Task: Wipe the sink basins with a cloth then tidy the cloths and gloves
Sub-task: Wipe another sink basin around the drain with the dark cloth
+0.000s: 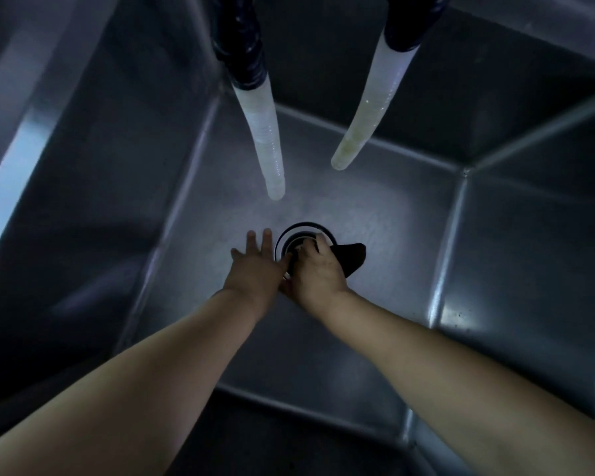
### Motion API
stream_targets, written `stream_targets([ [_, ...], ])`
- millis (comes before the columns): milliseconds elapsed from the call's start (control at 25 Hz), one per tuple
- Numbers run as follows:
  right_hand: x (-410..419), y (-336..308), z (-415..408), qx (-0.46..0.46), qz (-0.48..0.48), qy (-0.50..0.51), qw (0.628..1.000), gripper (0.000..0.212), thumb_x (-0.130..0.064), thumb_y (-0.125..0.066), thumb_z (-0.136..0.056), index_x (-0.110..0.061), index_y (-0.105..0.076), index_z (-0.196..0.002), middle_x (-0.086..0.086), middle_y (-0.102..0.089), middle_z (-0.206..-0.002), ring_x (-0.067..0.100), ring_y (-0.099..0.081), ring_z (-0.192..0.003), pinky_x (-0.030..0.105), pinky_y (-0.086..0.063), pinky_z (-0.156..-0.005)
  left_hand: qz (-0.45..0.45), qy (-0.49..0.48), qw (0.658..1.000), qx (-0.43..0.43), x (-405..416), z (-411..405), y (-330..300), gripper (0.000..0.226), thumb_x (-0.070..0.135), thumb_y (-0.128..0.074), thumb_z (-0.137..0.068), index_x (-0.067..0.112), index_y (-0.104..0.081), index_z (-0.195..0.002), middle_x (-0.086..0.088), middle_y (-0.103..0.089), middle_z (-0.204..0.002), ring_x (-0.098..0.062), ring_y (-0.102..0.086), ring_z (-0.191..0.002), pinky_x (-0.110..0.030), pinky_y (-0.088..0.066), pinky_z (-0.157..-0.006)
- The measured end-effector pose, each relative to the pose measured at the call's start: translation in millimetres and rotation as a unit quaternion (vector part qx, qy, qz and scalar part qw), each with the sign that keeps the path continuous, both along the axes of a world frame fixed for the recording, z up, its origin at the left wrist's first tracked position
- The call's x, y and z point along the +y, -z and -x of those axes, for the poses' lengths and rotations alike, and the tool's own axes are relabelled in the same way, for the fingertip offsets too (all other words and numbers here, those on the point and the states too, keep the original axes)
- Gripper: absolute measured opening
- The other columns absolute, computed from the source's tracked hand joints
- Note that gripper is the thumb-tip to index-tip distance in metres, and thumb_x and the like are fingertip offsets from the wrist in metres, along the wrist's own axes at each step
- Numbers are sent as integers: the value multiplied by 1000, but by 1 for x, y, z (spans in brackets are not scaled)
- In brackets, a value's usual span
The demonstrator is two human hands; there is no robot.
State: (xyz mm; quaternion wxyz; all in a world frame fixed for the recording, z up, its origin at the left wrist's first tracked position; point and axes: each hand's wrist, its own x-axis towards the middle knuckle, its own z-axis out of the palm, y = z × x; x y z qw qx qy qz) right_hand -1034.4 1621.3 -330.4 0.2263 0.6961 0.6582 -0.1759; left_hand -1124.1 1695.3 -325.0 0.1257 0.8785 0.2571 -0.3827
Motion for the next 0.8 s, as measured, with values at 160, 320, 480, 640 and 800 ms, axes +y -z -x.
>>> stream_targets([
  [160, -2, 4, -6, 132, -38, 129, 982, 45, -43, -33, -97, -12, -65, -107, 5, -65, -111, 25, -40, -119, 36, -14, -104, -3, -6, 1000, -13, 1, 2, 0, 65, 15, -39, -98, 31, -4, -150, -22, 14, -155, -47, 9, -141, -60, -19, -111],
  [320, -11, 12, -19, 220, -72, 175, 957, 25, -19, -42, -92, -11, -65, -97, 7, -63, -108, 23, -40, -119, 28, -12, -93, -14, -8, 1000, -20, 1, 3, 1, 78, 5, -46, -93, 28, 1, -150, -22, 14, -155, -47, 7, -141, -58, -22, -111],
  [480, -14, 16, -26, 248, -58, 140, 957, 29, -16, -42, -91, -14, -60, -114, 3, -56, -125, 22, -33, -128, 28, -11, -94, -20, -6, 1000, -18, 0, 3, 0, 84, 4, -50, -90, 28, 4, -150, -20, 14, -156, -46, 6, -142, -57, -23, -111],
  [640, -20, 19, -24, 203, -101, 71, 971, 32, -15, -44, -90, -10, -56, -120, 3, -56, -119, 25, -37, -121, 32, -15, -95, -25, -2, 1000, -17, -1, 3, -2, 76, 5, -43, -93, 28, 1, -150, -20, 13, -156, -45, 5, -142, -56, -24, -111],
  [800, -33, 18, -14, 171, -207, 144, 952, 24, -4, -54, -83, -5, -65, -104, 7, -65, -104, 29, -49, -107, 41, -31, -88, -26, -4, 999, -26, -2, 5, -3, 70, 5, -39, -94, 27, -3, -150, -20, 12, -156, -44, 5, -142, -55, -23, -112],
])
